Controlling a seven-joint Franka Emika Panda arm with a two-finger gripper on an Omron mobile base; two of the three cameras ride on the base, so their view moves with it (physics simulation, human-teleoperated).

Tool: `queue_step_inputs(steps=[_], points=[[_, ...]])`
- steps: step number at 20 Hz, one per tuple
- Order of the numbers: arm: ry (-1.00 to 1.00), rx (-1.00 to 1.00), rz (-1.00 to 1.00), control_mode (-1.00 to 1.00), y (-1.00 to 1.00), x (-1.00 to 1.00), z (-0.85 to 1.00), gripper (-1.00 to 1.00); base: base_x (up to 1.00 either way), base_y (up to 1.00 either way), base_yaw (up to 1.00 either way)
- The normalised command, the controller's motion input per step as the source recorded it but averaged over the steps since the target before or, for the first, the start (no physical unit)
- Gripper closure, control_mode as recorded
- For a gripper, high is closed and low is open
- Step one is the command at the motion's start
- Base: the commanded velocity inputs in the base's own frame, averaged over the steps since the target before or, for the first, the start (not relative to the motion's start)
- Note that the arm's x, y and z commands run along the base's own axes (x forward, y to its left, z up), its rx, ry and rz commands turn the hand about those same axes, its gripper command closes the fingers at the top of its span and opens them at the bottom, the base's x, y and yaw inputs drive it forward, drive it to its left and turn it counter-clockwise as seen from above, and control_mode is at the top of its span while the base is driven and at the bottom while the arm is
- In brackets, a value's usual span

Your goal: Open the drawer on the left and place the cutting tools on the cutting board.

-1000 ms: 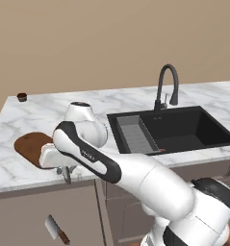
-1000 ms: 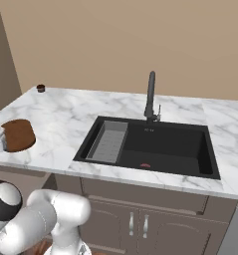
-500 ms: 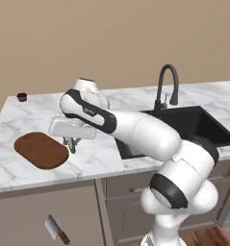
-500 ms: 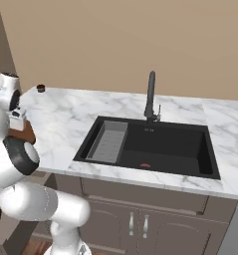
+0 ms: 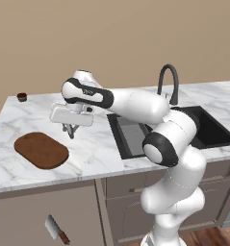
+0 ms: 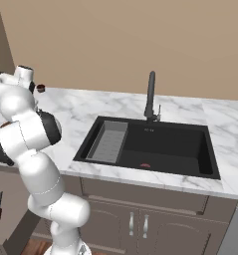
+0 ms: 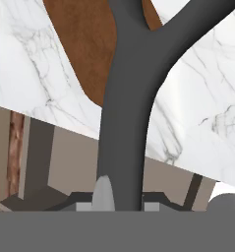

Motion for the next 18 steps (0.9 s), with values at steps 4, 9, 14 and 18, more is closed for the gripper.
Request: queue_step_inputs(steps=[4, 9, 14, 18], points=[[0.00, 0.00, 0.00, -1.00, 0.26, 0.52, -0.10, 1.00, 0.00, 0.00, 0.00], [0.00, -0.01, 0.00, -1.00, 0.39, 0.33, -0.21, 1.00, 0.00, 0.00, 0.00], [0.00, -0.04, 0.00, -1.00, 0.42, 0.24, -0.34, 1.00, 0.00, 0.00, 0.00], [0.00, -0.04, 0.00, -1.00, 0.32, 0.10, -0.26, 1.00, 0.00, 0.00, 0.00]])
